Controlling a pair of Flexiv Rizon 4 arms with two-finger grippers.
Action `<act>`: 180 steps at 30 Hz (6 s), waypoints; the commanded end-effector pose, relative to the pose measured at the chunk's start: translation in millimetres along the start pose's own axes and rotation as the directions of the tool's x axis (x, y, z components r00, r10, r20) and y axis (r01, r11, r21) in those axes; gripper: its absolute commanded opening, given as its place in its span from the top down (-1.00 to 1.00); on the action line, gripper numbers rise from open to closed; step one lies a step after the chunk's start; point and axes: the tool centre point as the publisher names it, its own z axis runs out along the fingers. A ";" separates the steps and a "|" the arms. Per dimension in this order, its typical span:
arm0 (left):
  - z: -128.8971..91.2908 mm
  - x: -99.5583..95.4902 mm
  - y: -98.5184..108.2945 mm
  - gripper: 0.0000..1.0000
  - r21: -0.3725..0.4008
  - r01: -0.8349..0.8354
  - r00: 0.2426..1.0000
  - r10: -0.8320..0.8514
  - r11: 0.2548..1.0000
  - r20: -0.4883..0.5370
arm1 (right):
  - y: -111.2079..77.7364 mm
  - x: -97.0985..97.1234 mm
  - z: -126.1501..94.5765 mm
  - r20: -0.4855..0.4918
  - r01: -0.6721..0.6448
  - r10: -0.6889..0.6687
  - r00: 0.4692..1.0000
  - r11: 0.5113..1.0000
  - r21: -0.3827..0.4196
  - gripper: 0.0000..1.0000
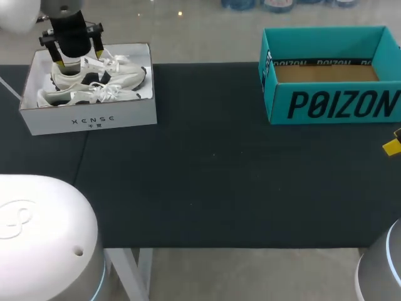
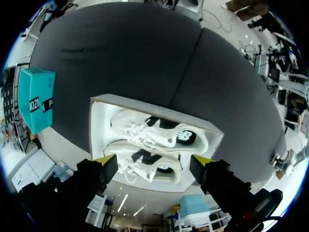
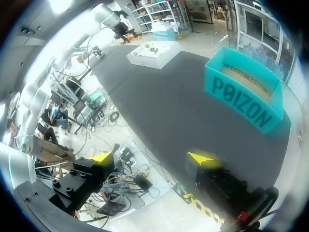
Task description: Take the shoe out of the shoebox, open the shoe tongue, remove and reinsert the insole, then place the shoe into the shoebox
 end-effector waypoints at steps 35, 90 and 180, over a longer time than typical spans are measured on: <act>33.8 65.5 37.2 -1.00 0.071 -0.023 1.000 0.024 0.997 -0.010 | 0.5 -1.3 0.6 0.000 -0.001 0.001 1.000 1.000 0.003 -1.00; 149.7 140.7 8.4 -1.00 0.277 -0.042 0.990 0.078 0.960 -0.118 | 0.5 -1.3 0.6 0.000 -0.001 0.001 1.000 1.000 0.003 -1.00; -16.4 -162.7 -179.2 1.00 0.006 -0.300 0.937 0.293 0.954 0.190 | 0.5 -1.3 0.6 0.000 -0.001 0.001 1.000 1.000 0.003 -1.00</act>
